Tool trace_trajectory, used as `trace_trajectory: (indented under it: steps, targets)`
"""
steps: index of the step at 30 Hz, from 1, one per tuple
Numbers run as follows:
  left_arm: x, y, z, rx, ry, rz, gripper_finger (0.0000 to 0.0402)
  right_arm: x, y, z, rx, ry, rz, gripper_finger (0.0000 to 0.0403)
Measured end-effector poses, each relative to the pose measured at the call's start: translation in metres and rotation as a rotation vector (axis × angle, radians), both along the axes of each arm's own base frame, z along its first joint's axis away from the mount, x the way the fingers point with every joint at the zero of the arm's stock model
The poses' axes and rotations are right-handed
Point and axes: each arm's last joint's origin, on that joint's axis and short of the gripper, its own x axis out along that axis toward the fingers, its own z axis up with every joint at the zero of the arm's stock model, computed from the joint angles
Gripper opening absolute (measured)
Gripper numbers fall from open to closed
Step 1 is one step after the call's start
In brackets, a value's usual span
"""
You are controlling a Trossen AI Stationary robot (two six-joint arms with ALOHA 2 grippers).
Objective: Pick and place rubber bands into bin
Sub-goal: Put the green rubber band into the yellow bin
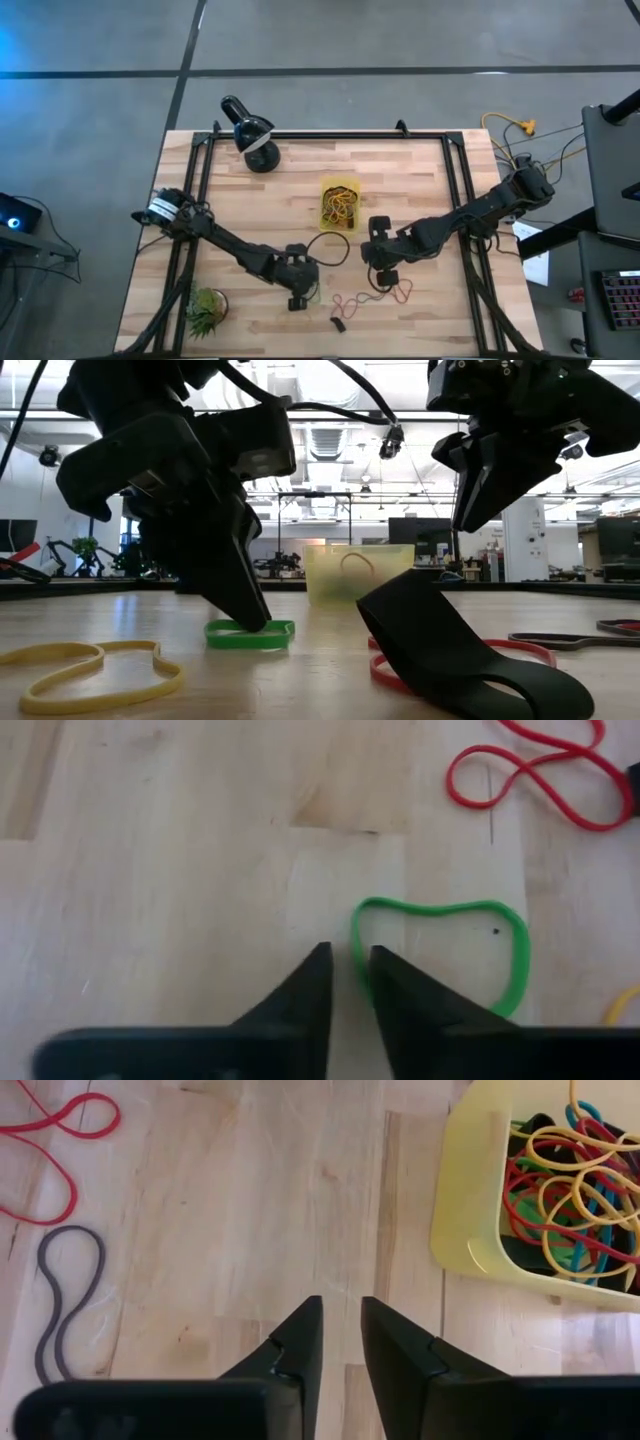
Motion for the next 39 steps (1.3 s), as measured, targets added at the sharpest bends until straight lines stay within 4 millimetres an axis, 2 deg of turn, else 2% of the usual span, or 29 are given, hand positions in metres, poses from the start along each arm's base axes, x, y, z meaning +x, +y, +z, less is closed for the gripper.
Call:
trace_trajectory:
  steps: [2, 4, 16, 25, 31, 39]
  targets:
    - [0.0, 0.0, 0.001, 0.005, 0.013, 0.002, 0.0022, 0.0, 0.0, 0.0, 0.0, 0.0, 0.001, 0.0064]
    - [0.0, 0.0, 0.001, 0.007, 0.019, 0.003, 0.0007, 0.0, 0.0, 0.0, 0.0, 0.0, 0.001, 0.0063]
    - [-0.004, 0.006, 0.008, 0.167, -0.023, 0.004, 0.0, 0.0, 0.0, 0.0, 0.0, 0.002, 0.0, 0.0061]
    - [-0.005, 0.013, 0.038, 0.295, -0.142, 0.0, 0.0, -0.006, -0.002, -0.002, 0.005, 0.057, -0.055, 0.0059]
    - [-0.003, 0.03, 0.058, 0.378, -0.2, 0.022, 0.0, -0.014, -0.003, -0.005, 0.009, 0.13, -0.138, 0.0059]
    - [0.012, 0.068, 0.069, 0.472, -0.215, 0.081, 0.0, -0.017, 0.0, -0.006, 0.012, 0.132, -0.138, 0.0059]
